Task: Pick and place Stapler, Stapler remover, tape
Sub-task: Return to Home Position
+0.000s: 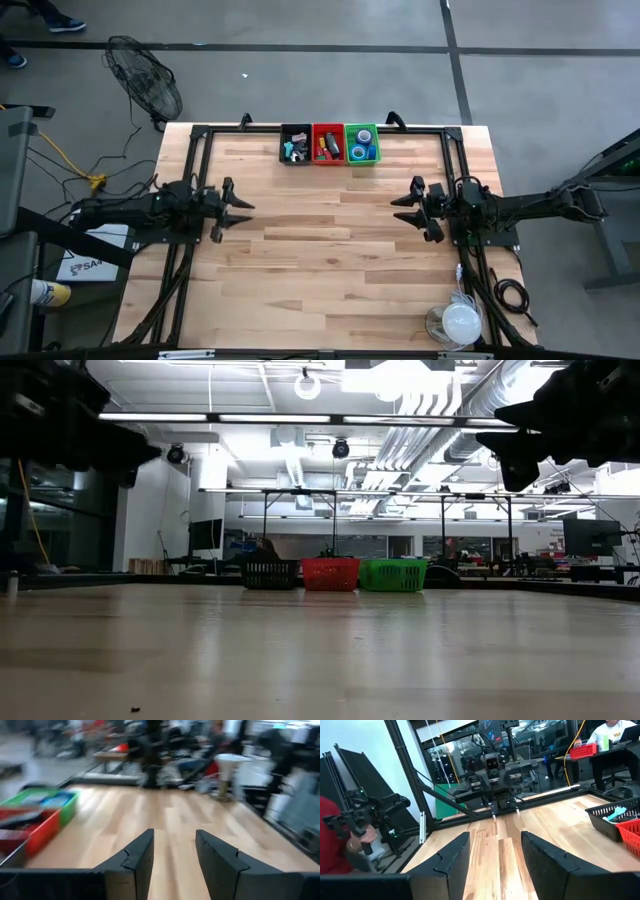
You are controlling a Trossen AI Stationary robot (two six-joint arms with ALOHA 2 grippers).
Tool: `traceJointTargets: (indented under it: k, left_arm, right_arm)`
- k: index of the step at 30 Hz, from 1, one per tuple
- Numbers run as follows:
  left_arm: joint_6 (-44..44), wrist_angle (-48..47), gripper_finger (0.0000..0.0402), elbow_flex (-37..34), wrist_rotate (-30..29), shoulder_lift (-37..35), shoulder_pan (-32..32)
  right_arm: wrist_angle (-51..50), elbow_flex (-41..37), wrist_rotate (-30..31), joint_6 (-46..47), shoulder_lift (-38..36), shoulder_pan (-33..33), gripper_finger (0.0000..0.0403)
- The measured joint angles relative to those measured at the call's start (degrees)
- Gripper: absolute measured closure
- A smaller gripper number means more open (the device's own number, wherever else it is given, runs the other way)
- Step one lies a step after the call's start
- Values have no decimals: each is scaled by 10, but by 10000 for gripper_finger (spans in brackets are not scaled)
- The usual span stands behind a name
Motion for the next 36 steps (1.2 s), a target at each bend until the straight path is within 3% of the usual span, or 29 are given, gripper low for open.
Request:
traceJointTargets:
  k: [4,7,36]
  left_arm:
    - [-37,-5,259,-1,-76,0,-1]
    - [-37,-4,259,-2,-98,0,-1]
    - [-37,-4,259,-2,-85,0,-1]
  right_arm:
    - [0,0,0,0,0,0,231]
    - [0,0,0,0,0,0,231]
    - [0,0,0,0,0,0,231]
